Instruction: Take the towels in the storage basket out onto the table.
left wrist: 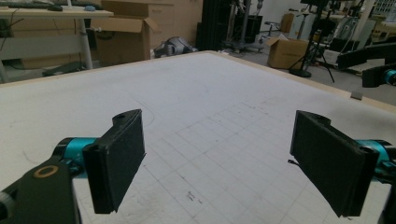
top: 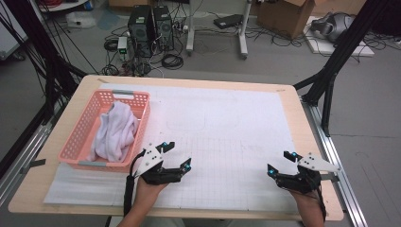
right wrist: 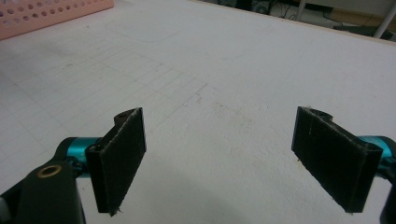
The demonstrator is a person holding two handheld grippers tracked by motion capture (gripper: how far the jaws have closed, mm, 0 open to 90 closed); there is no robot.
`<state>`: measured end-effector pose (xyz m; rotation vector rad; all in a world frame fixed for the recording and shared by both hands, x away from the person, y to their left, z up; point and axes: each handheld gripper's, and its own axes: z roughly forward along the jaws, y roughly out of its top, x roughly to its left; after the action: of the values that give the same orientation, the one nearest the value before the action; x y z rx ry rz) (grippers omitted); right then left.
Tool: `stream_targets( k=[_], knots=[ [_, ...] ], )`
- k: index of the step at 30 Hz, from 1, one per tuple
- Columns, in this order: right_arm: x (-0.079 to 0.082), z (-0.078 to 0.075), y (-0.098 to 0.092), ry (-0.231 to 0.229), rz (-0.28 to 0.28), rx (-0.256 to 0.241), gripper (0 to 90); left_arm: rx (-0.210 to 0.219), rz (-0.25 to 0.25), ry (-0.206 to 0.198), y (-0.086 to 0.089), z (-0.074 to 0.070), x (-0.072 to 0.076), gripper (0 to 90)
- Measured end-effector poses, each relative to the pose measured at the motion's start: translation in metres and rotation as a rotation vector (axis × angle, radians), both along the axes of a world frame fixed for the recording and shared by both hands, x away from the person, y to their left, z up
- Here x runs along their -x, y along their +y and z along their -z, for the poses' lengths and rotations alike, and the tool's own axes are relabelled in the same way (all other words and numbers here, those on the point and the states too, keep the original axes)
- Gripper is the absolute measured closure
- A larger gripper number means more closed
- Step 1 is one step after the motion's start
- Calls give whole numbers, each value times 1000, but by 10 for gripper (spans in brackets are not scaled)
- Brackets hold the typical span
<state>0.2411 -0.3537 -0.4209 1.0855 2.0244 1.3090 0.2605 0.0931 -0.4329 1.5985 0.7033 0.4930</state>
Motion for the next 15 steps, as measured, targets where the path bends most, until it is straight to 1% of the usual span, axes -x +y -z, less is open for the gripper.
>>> stream_targets(
  k=[5, 8, 9, 10, 11, 13, 14, 15],
  knots=[
    [-4, 0, 0, -4, -5, -18, 166, -9, -4, 5, 2, 1, 1, 180],
    [-7, 2, 1, 15, -13, -16, 165, -15, -4, 1, 1, 1, 1, 181],
    [-8, 2, 1, 12, -19, -12, 165, -17, -7, 4, 1, 1, 0, 181],
    [-7, 2, 1, 13, -22, -16, 165, -16, -12, 5, 2, 1, 0, 183],
    [-6, 2, 2, 25, -17, -22, 166, -9, -19, 8, 2, 0, 0, 183],
    [-3, 0, 2, 29, -6, -28, 165, 14, -23, 14, 5, -2, 2, 185],
    [-2, -1, 3, 25, -7, -31, 166, 18, -18, 14, 6, -2, 3, 187],
    [0, -2, 3, 26, -8, -31, 166, 15, -25, 11, 6, -3, 3, 188]
  ],
)
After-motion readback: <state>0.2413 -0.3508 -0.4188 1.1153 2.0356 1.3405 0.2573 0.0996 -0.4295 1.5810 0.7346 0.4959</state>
